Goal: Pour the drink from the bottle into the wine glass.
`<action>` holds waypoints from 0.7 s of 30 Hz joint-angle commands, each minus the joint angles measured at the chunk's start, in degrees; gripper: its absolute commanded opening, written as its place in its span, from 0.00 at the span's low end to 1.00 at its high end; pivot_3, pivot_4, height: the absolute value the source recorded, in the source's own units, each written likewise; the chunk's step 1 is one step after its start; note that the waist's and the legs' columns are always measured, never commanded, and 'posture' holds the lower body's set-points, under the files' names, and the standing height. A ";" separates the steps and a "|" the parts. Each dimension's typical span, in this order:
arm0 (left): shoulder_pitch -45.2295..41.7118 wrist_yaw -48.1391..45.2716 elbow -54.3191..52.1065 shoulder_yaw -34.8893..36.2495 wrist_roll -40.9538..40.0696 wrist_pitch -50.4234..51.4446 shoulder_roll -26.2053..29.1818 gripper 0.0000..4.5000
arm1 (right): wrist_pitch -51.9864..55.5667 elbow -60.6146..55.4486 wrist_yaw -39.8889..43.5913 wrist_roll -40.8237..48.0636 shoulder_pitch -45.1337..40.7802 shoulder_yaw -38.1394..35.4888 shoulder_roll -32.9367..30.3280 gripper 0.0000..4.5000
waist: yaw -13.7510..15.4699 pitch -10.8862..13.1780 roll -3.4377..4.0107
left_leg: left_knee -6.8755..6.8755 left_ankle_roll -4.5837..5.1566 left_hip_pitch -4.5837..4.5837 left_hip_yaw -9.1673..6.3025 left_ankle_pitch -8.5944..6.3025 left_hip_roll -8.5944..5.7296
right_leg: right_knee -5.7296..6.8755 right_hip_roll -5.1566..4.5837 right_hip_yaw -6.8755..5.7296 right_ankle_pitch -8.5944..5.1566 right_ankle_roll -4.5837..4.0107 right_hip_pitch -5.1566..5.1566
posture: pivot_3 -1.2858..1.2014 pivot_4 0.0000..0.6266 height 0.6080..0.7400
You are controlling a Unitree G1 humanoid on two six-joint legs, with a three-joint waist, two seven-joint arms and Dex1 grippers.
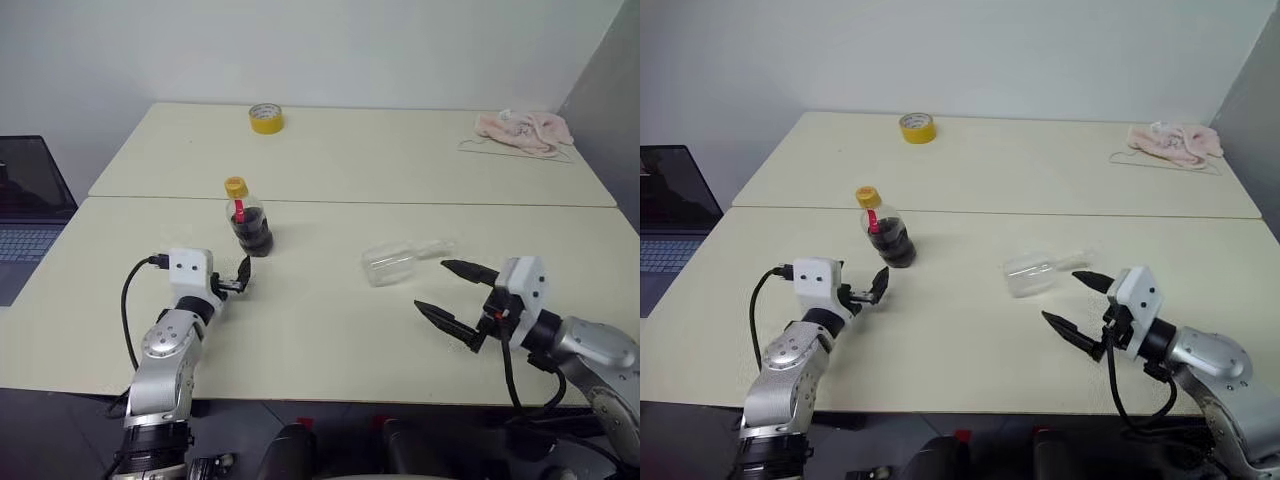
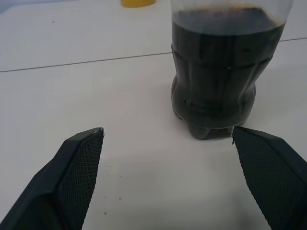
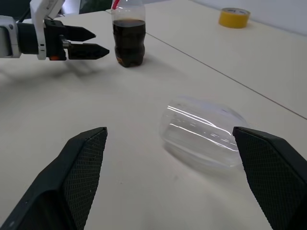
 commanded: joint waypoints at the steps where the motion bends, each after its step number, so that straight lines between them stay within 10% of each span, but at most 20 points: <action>1: -2.54 -2.10 0.58 -1.51 0.78 -1.69 1.28 1.00 | 0.35 -2.03 -0.52 0.18 -2.51 2.30 1.63 1.00 | 0.07 0.02 -0.03 | 0.00 0.00 -0.01 -0.01 0.00 0.00 | -0.02 0.00 -0.01 0.00 0.00 0.00 | 0.52 0.24 1.00; 21: -16.70 -3.26 18.32 -4.14 3.78 -8.35 0.42 1.00 | -2.52 0.71 1.19 -3.21 -9.34 8.16 7.13 1.00 | 0.04 0.02 -0.05 | 0.01 -0.06 -0.04 -0.04 0.03 0.00 | -0.02 -0.01 -0.05 0.01 0.00 -0.04 | 0.52 0.24 1.00</action>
